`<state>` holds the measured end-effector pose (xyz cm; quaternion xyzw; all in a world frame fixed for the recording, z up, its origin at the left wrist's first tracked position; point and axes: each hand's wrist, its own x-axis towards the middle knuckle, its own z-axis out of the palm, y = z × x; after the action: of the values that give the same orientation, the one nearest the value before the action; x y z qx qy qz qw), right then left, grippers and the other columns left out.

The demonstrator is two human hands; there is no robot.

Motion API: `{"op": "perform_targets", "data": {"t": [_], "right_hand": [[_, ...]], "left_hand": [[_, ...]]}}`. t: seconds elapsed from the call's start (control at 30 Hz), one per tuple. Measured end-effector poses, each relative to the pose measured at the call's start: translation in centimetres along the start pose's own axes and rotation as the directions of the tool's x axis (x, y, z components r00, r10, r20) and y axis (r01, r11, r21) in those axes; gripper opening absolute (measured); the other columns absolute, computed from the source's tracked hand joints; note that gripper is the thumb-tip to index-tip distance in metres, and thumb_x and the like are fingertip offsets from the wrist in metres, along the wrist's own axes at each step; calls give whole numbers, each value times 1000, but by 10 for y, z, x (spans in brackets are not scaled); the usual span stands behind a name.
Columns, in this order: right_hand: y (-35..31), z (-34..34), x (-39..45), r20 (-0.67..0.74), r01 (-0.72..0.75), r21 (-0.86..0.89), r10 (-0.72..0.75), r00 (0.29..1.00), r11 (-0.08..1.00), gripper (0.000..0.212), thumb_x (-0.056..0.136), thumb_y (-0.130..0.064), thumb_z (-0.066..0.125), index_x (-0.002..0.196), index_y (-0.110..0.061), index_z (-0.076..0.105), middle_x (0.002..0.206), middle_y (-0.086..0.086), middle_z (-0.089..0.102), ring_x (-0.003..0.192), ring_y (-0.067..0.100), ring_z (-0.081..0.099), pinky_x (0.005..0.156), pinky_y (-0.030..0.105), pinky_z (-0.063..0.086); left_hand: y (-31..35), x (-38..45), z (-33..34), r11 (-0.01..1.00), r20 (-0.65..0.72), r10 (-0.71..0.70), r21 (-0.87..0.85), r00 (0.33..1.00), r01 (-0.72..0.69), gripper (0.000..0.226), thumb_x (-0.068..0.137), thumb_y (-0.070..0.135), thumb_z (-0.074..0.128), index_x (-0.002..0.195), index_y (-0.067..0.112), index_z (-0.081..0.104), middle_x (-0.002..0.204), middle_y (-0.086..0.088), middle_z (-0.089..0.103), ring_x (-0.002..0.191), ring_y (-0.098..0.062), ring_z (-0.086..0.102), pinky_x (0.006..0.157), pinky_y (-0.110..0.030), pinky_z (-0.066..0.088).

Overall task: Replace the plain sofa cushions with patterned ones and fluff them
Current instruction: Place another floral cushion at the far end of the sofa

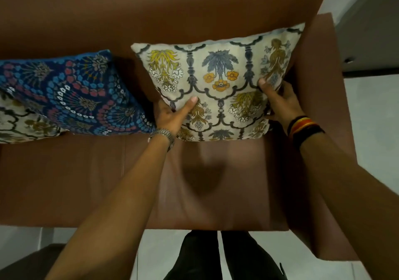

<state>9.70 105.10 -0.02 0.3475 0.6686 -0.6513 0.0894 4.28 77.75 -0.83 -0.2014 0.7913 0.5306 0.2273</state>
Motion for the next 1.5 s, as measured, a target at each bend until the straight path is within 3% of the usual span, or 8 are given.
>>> {"op": "perform_targets", "data": {"t": [0.2, 0.37, 0.5, 0.6, 0.77, 1.13, 1.33, 1.5], "right_hand": [[14, -7, 6, -124, 146, 15, -143, 982, 989, 106, 75, -72, 81, 161, -29, 35, 145, -18, 58, 134, 3, 59, 108, 30, 53], [15, 24, 17, -39, 53, -33, -55, 998, 998, 95, 90, -63, 72, 165, -25, 28, 161, -6, 49, 145, 16, 51, 124, 34, 39], [-14, 32, -10, -46, 166, -103, -171, 984, 981, 84, 84, -66, 76, 154, -28, 50, 140, -16, 65, 124, 1, 63, 107, 21, 50], [-54, 39, -28, 46, 285, -372, -289, 956, 884, 93, 71, -88, 65, 146, -32, 57, 139, -4, 66, 133, 22, 60, 113, 47, 50], [-100, 56, -15, 93, 306, -653, -328, 940, 693, 102, 80, -87, 57, 162, -30, 34, 151, 13, 47, 146, 38, 41, 117, 61, 39], [-54, -9, 21, -34, 265, -511, -327, 944, 818, 105, 79, -83, 66, 163, -29, 36, 162, 2, 43, 151, 24, 42, 124, 37, 36], [-39, 2, 6, -110, 294, -597, -439, 892, 747, 96, 91, -74, 61, 166, -20, 31, 164, 12, 40, 153, 28, 36, 125, 39, 31], [12, 19, -49, -296, 121, -701, -441, 848, 703, 92, 99, -62, 51, 164, -1, 27, 167, 29, 32, 156, 47, 30, 128, 59, 26]], "left_hand": [[-23, 11, -9, 999, -48, 12, -38, 999, -14, 158, 46, 82, 84, 167, 27, 0, 173, -7, 25, 152, -24, 35, 114, -30, 33], [-26, 16, 1, 1000, 22, -13, 10, 1000, 13, 153, 39, 91, 77, 166, 26, 22, 157, 10, 47, 135, -13, 49, 113, -29, 37], [-26, 3, 1, 988, 80, -74, -128, 994, 84, 120, 56, 102, 57, 158, 40, 43, 156, 5, 56, 136, -18, 58, 113, -50, 47], [-33, -21, -1, 942, 185, -130, -285, 974, 180, 107, 58, 105, 45, 146, 45, 56, 136, 10, 71, 127, -20, 65, 89, -46, 63], [-35, -20, 43, 802, 249, -283, -469, 926, 371, 109, 74, 98, 32, 159, 31, 43, 156, -12, 54, 139, -36, 54, 109, -67, 45], [-36, 2, 91, 870, 311, -125, -422, 942, 255, 59, 58, 100, 52, 106, 67, 62, 116, 24, 72, 121, -12, 63, 97, -51, 56], [-53, 4, 50, 870, 320, -219, -364, 922, 333, 92, 66, 93, 56, 144, 46, 47, 164, 0, 42, 151, -27, 38, 100, -50, 53], [-115, 6, -84, 845, 48, -407, -360, 912, 396, 87, 89, 76, 49, 158, 22, 43, 160, -10, 46, 145, -31, 46, 109, -54, 48]]}}
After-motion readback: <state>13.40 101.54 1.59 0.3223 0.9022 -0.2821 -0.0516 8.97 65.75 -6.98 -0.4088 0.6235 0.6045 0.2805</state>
